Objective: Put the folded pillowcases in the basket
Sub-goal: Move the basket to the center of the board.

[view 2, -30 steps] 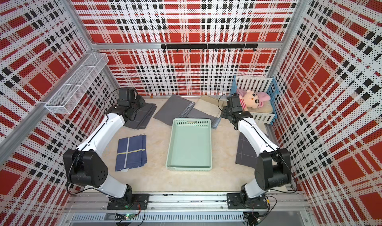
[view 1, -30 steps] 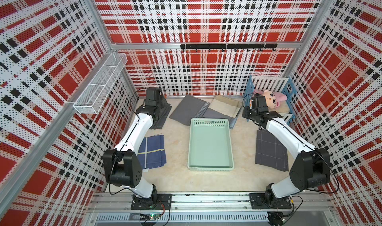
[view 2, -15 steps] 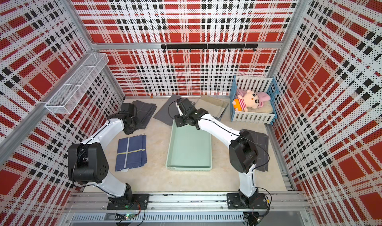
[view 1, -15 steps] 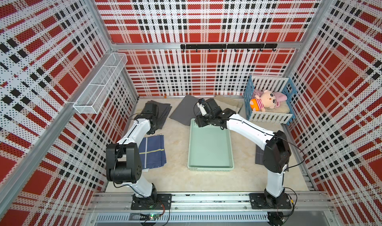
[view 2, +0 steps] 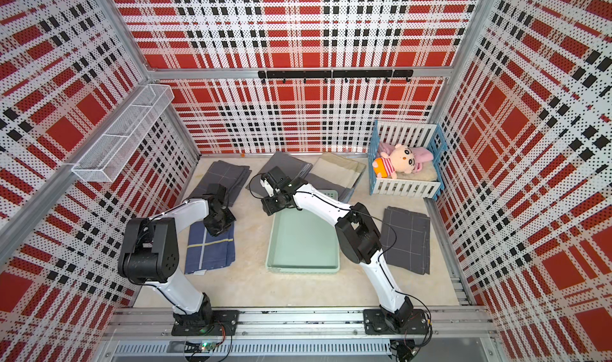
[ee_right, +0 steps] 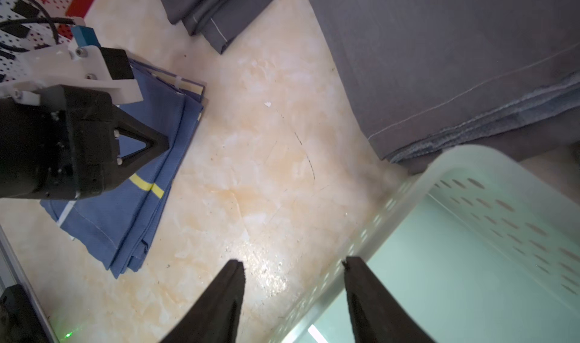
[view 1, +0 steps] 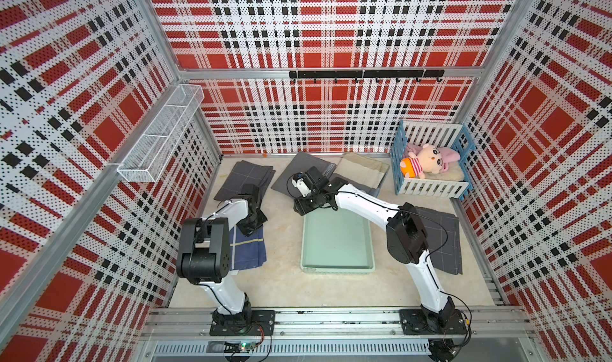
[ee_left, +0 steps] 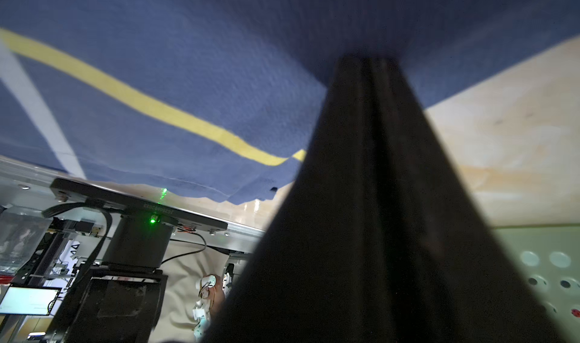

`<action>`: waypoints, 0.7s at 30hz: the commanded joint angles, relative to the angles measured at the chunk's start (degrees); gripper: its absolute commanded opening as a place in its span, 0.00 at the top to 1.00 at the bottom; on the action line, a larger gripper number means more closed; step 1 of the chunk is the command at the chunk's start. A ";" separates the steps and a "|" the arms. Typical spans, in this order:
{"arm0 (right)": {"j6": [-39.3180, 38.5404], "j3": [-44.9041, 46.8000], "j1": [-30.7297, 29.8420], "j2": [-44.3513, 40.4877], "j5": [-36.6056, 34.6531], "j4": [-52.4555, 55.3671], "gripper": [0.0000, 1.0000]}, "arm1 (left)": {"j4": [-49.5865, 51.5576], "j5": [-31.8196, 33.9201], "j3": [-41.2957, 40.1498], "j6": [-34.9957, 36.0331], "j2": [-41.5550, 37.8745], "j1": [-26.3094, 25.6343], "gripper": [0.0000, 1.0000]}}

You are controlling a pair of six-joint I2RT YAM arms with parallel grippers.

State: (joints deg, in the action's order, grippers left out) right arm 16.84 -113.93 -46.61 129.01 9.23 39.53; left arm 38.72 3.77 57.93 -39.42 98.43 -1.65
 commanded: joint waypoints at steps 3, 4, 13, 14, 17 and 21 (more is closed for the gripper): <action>0.91 1.64 -0.47 0.15 -0.55 3.37 0.43 | -3.11 -1.48 -1.74 -3.04 1.45 -4.89 0.91; 0.76 2.59 -0.44 -0.23 -0.94 3.88 0.44 | -3.71 -1.61 -2.21 -3.65 1.86 -5.84 0.91; -3.19 12.12 0.18 -4.95 -8.66 5.65 0.43 | -9.96 -5.91 0.32 -13.09 5.43 -15.27 0.91; -3.45 13.06 0.42 -5.52 -9.20 5.43 0.43 | -10.29 -5.93 1.42 -14.37 5.94 -16.24 0.91; -4.13 14.45 1.49 -6.68 -10.38 5.89 0.43 | -10.97 -6.36 3.94 -17.85 6.93 -18.25 0.92; -5.80 16.82 2.44 -8.60 -13.42 6.50 0.42 | -11.64 -6.85 5.35 -21.78 6.51 -19.45 0.92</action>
State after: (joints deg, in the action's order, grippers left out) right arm 13.50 -99.11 -45.23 122.52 0.82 42.24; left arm 27.31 -1.61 62.35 -56.42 104.33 -20.69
